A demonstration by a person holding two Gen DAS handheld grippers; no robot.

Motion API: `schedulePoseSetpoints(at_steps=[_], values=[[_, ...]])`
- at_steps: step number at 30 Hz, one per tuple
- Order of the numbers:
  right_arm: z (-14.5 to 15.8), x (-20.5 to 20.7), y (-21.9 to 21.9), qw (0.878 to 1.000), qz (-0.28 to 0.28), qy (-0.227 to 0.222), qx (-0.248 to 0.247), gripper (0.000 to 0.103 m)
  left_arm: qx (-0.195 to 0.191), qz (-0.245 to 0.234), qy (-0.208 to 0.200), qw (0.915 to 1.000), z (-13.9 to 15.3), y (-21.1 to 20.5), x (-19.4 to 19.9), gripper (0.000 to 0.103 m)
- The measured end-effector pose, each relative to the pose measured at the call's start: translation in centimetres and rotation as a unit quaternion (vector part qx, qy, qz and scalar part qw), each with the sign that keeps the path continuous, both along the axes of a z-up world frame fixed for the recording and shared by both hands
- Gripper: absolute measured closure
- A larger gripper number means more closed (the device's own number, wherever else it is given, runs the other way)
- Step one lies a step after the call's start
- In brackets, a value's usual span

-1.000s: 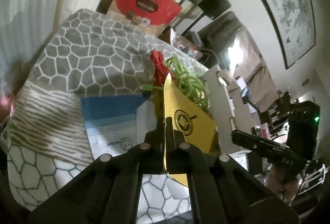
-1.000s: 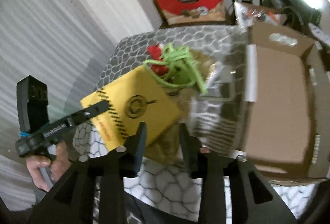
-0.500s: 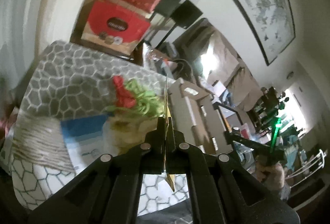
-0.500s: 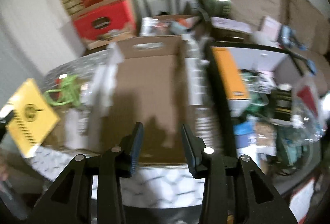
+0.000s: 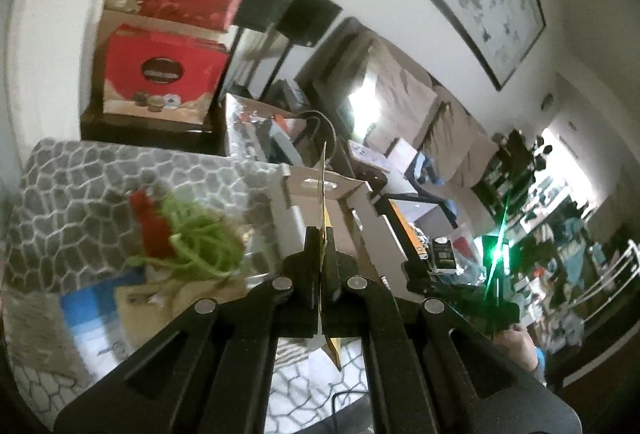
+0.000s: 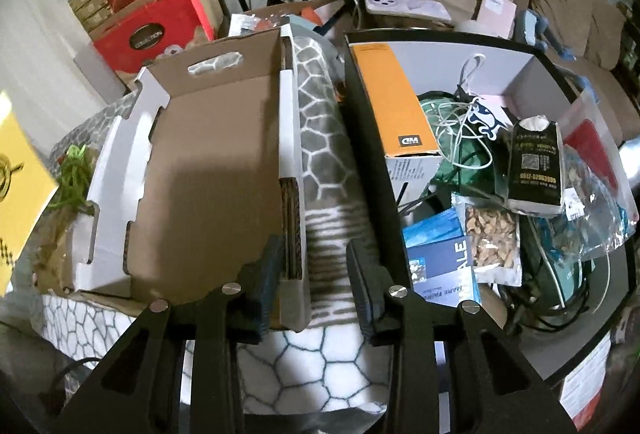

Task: Organize objects
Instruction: 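Carry the booklet into the cardboard box with the left tool while the right tool grips the box wall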

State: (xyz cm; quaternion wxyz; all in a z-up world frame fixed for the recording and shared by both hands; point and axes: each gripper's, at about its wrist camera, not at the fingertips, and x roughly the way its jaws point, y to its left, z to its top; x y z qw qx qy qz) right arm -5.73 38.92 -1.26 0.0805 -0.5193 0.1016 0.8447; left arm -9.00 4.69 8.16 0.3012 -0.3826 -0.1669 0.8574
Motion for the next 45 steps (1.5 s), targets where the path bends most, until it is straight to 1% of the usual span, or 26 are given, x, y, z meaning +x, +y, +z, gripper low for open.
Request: schedulePoseSetpoints(at_steps=[4,7,8,10,11,13,15,16,19,20,22,24,27,28,30,32,34,36,38,39,40,41,42,43,44,45], values=[[-0.3,0.2,-0.8,1.0,0.015,-0.011,-0.004,0.071,-0.02,-0.021,0.01,0.9995,0.6,3.0,-0.6,0.103],[-1.2,0.0,-1.4,0.999,0.024,-0.027,0.007,0.073,-0.05,-0.041,0.016,0.9978,0.9,6.0,-0.9,0.103],[-1.4,0.0,-1.4,0.999,0.026,-0.025,0.007,0.075,-0.057,-0.046,0.018,0.9972,0.8,6.6,-0.9,0.103],[-1.5,-0.1,-1.6,0.999,0.034,-0.024,0.0,0.085,-0.071,-0.057,0.019,0.9957,0.8,8.2,-1.1,0.103],[-1.5,-0.2,-1.8,0.999,0.038,-0.025,0.002,0.086,-0.075,-0.061,0.019,0.9951,0.8,8.7,-1.1,0.103],[-1.4,-0.1,-2.7,0.997,0.059,-0.025,0.036,0.086,-0.085,-0.066,0.021,0.9939,0.9,9.6,-1.2,0.103],[-1.2,0.2,-3.1,0.996,0.075,-0.027,0.045,0.088,-0.098,-0.071,0.023,0.9924,1.0,10.3,-1.1,0.103],[-1.2,0.4,-3.1,0.996,0.08,-0.028,0.038,0.09,-0.107,-0.073,0.026,0.9913,1.1,10.7,-1.2,0.103],[-1.0,1.1,-2.9,0.996,0.087,-0.032,0.01,0.09,-0.137,-0.083,0.037,0.9864,1.1,12.2,-0.7,0.103],[-1.0,1.3,-3.1,0.995,0.091,-0.032,0.014,0.09,-0.146,-0.086,0.04,0.9847,1.1,12.6,-0.7,0.103],[-1.2,1.8,-3.5,0.995,0.097,-0.032,0.024,0.09,-0.169,-0.092,0.047,0.9802,0.8,13.4,-0.5,0.103],[-1.2,2.1,-3.6,0.995,0.095,-0.032,0.021,0.09,-0.199,-0.098,0.058,0.9733,0.4,14.4,-0.1,0.103],[-1.2,2.5,-3.7,0.995,0.09,-0.032,0.015,0.09,-0.25,-0.097,0.085,0.9595,-0.3,16.0,0.6,0.103],[-1.2,2.6,-3.7,0.995,0.089,-0.031,0.016,0.09,-0.271,-0.098,0.093,0.9531,-0.8,16.7,0.8,0.103],[-1.1,2.5,-3.9,0.996,0.085,-0.03,0.014,0.09,-0.295,-0.1,0.1,0.9451,-1.7,17.5,0.8,0.103],[-1.0,2.5,-3.9,0.996,0.082,-0.031,0.011,0.09,-0.322,-0.109,0.102,0.9351,-3.0,18.6,1.2,0.103],[-1.0,2.4,-3.9,0.996,0.082,-0.031,0.011,0.09,-0.334,-0.12,0.098,0.9296,-4.2,19.5,1.6,0.102],[-1.0,2.4,-3.8,0.996,0.081,-0.03,0.01,0.09,-0.338,-0.135,0.09,0.9271,-5.2,20.3,2.1,0.101],[-1.0,2.5,-3.7,0.996,0.079,-0.029,0.006,0.09,-0.326,-0.151,0.078,0.9297,-5.9,20.8,2.5,0.096],[-1.0,2.4,-3.7,0.996,0.078,-0.029,0.005,0.09,-0.312,-0.162,0.064,0.934,-6.2,20.9,2.7,0.093],[-1.0,2.5,-3.7,0.997,0.078,-0.029,0.004,0.09,-0.3,-0.168,0.049,0.9379,-6.4,21.0,2.6,0.082],[-1.0,2.5,-3.6,0.997,0.077,-0.028,0.003,0.09,-0.283,-0.172,0.035,0.9429,-6.5,20.9,2.5,0.068],[-1.0,2.5,-3.6,0.997,0.076,-0.028,0.001,0.09,-0.269,-0.175,0.026,0.9467,-6.5,20.8,2.4,0.061],[-1.0,2.5,-3.6,0.997,0.076,-0.028,0.0,0.09,-0.235,-0.182,0.006,0.9548,-6.6,20.5,2.1,0.052],[-1.0,2.5,-3.6,0.997,0.075,-0.028,-0.001,0.09,-0.219,-0.181,-0.007,0.9588,-6.5,20.2,1.7,0.048],[-1.0,2.6,-3.6,0.997,0.075,-0.028,-0.002,0.09,-0.198,-0.176,-0.023,0.9639,-6.5,19.6,1.3,0.048]])
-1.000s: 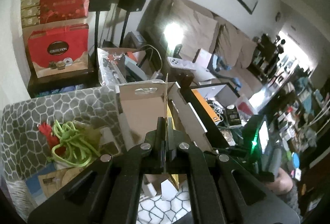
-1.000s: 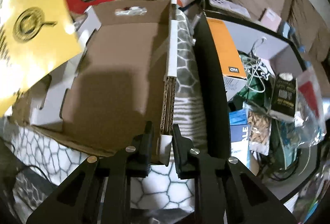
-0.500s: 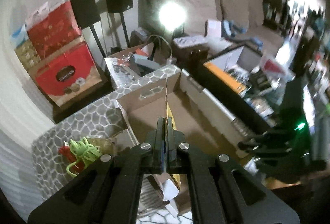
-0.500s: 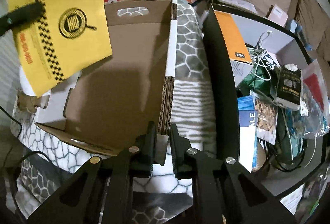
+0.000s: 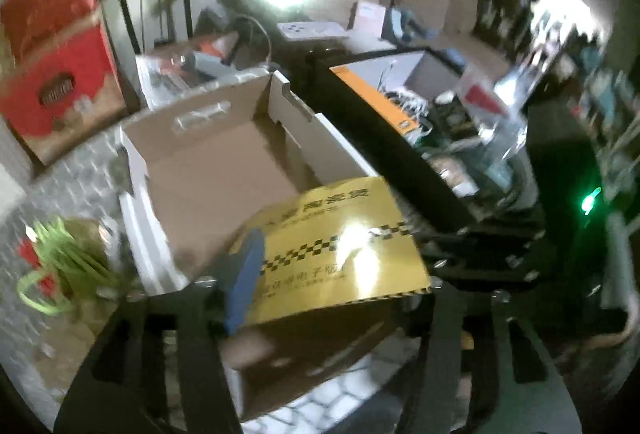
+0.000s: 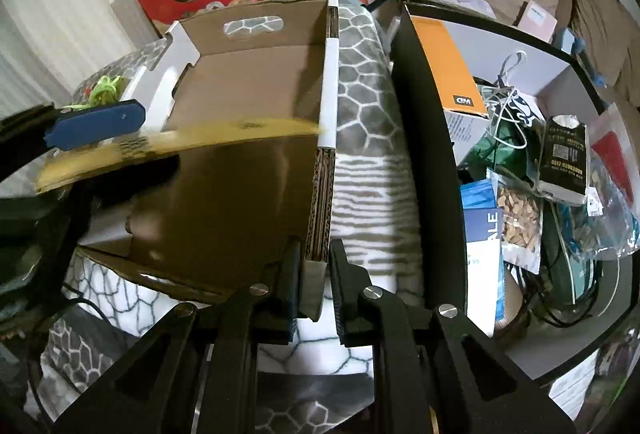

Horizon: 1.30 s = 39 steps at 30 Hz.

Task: Organize objects
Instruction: 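Carry the booklet into the cardboard box with the left tool while the right tool grips the box wall, then grasp the green cord with the left tool and lift it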

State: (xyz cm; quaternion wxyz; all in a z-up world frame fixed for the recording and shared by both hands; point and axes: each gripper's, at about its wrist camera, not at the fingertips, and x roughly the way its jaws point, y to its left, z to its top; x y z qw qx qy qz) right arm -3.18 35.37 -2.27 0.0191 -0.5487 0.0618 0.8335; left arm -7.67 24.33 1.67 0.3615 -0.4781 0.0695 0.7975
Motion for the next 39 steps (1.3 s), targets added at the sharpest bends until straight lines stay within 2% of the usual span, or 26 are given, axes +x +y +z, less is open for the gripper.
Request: schedulePoseSetpoints(at_steps=[3,5,6,10,14,18,22,25,28,33,39], values=[[0.0,0.0,0.1,1.0,-0.001,0.0,-0.002,0.09,0.04,0.02,-0.03,0.9986,0.5,-1.5,-1.1,0.042],[-0.1,-0.1,0.2,1.0,0.0,0.0,-0.001,0.089,0.068,0.026,-0.052,0.9959,0.7,-2.5,-1.8,0.028],[-0.1,0.0,0.2,1.0,0.0,0.001,-0.002,0.089,0.084,0.028,-0.069,0.9937,0.8,-3.0,-2.2,0.027],[-0.1,-0.1,0.2,1.0,-0.003,0.001,-0.004,0.088,0.104,0.005,-0.12,0.9874,0.5,-3.2,-2.7,0.027],[-0.1,-0.1,0.1,1.0,-0.003,0.001,-0.004,0.088,0.127,-0.009,-0.129,0.9834,1.3,-3.2,-2.1,0.027],[-0.2,-0.1,0.1,1.0,-0.002,0.001,-0.003,0.088,0.141,0.005,-0.117,0.983,2.8,-4.8,-2.1,0.026],[-0.2,-0.1,0.1,1.0,-0.003,0.002,-0.005,0.087,0.125,0.039,-0.088,0.9875,3.9,-7.4,-2.7,0.026],[-0.2,-0.2,0.1,1.0,-0.003,0.004,-0.006,0.087,0.096,0.073,-0.053,0.9913,4.5,-10.4,-3.2,0.026],[-0.2,-0.2,0.1,1.0,-0.003,0.004,-0.007,0.087,0.077,0.097,-0.037,0.9915,4.6,-13.1,-3.4,0.026],[-0.3,-0.2,0.1,1.0,-0.003,0.006,-0.005,0.087,0.065,0.153,-0.043,0.9851,3.2,-18.4,-4.8,0.026],[-0.3,-0.1,0.0,1.0,-0.003,0.007,-0.003,0.087,0.058,0.196,-0.06,0.977,0.8,-22.0,-6.2,0.026]])
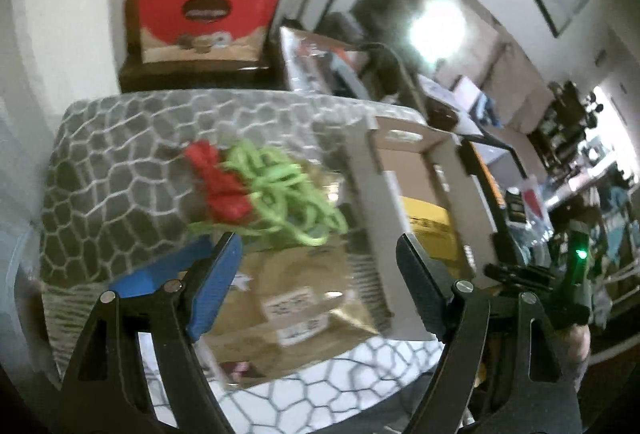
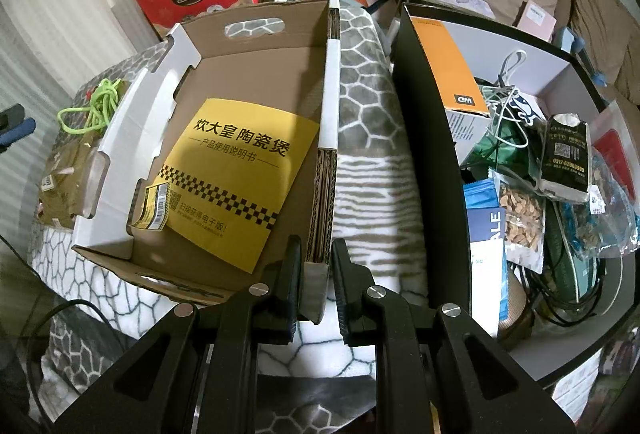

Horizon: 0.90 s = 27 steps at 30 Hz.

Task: Organize objects
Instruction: 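Grasp the green cord with the left tool and lift it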

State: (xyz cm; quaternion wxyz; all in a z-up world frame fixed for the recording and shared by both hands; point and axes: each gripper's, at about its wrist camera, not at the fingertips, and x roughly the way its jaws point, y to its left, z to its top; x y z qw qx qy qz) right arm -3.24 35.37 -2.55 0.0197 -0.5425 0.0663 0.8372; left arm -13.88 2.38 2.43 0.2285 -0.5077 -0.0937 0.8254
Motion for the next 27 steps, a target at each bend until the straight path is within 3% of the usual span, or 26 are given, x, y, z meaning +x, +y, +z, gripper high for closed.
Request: schedulePoseSetpoints(at_steps=[7,12,15,19,20,21,27], values=[[0.0,0.0,0.0,1.0,-0.001,0.001,0.0,0.087,0.019,0.037,-0.039,0.9984,-2.8,-2.5,-2.2,0.026],[0.0,0.0,0.0,1.0,-0.001,0.001,0.0,0.087,0.046,0.042,-0.066,0.9959,-4.2,-2.0,-4.2,0.027],[0.0,0.0,0.0,1.0,-0.002,0.001,-0.001,0.087,0.055,0.026,-0.077,0.9952,-4.9,-0.7,-5.2,0.044],[-0.1,0.0,0.1,1.0,-0.001,0.0,-0.001,0.087,0.029,0.012,-0.077,0.9965,-5.5,1.3,-6.2,0.079],[-0.1,0.0,0.1,1.0,-0.001,0.0,-0.001,0.087,0.031,0.012,-0.075,0.9966,-5.5,1.5,-6.3,0.094],[-0.1,0.0,0.1,1.0,-0.001,0.0,-0.001,0.087,0.036,0.011,-0.075,0.9965,-5.5,1.6,-6.4,0.1],[-0.1,-0.1,0.1,1.0,-0.001,0.0,-0.001,0.087,0.049,0.012,-0.045,0.9977,-3.5,1.9,-6.2,0.1]])
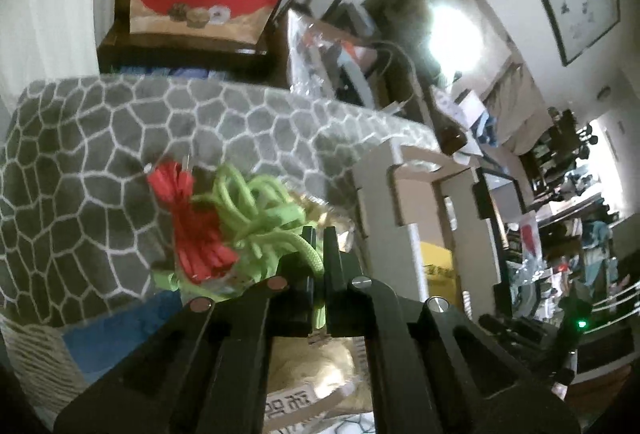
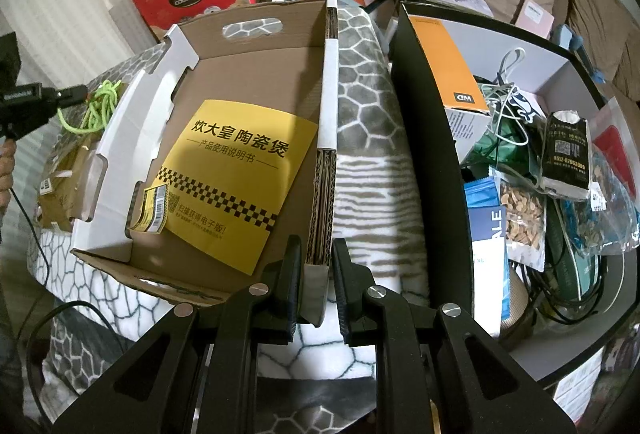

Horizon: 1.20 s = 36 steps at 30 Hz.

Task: Organize objects
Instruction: 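Grasp the green cord with the left tool and lift it, then carry the green cord into the box and open the left tool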

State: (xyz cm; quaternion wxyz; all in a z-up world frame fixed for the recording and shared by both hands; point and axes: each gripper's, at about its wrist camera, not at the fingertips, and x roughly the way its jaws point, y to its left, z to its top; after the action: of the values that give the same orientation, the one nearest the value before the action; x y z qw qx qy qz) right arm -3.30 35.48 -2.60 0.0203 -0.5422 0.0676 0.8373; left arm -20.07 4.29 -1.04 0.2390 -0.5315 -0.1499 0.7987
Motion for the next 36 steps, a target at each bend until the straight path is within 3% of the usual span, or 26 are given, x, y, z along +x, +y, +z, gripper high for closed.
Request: schedulePoseSetpoints(at_steps=[12,21,27,36], values=[[0.0,-0.1,-0.1,1.0,0.0,0.0,0.0,0.087,0.031,-0.043,0.087,0.9948,9.3,2.4,2.0,0.1],[0.0,0.0,0.2,1.0,-0.002,0.001,-0.01,0.086,0.032,-0.096,0.118,0.9879,14.0,8.7,2.9,0.1],[-0.1,0.1,0.4,1.0,-0.003,0.0,-0.01,0.086,0.036,-0.135,0.117,0.9832,14.7,13.5,3.9,0.1],[-0.1,0.2,0.4,1.0,-0.004,0.0,-0.011,0.086,0.028,-0.175,0.094,0.9797,11.8,19.7,3.4,0.1]])
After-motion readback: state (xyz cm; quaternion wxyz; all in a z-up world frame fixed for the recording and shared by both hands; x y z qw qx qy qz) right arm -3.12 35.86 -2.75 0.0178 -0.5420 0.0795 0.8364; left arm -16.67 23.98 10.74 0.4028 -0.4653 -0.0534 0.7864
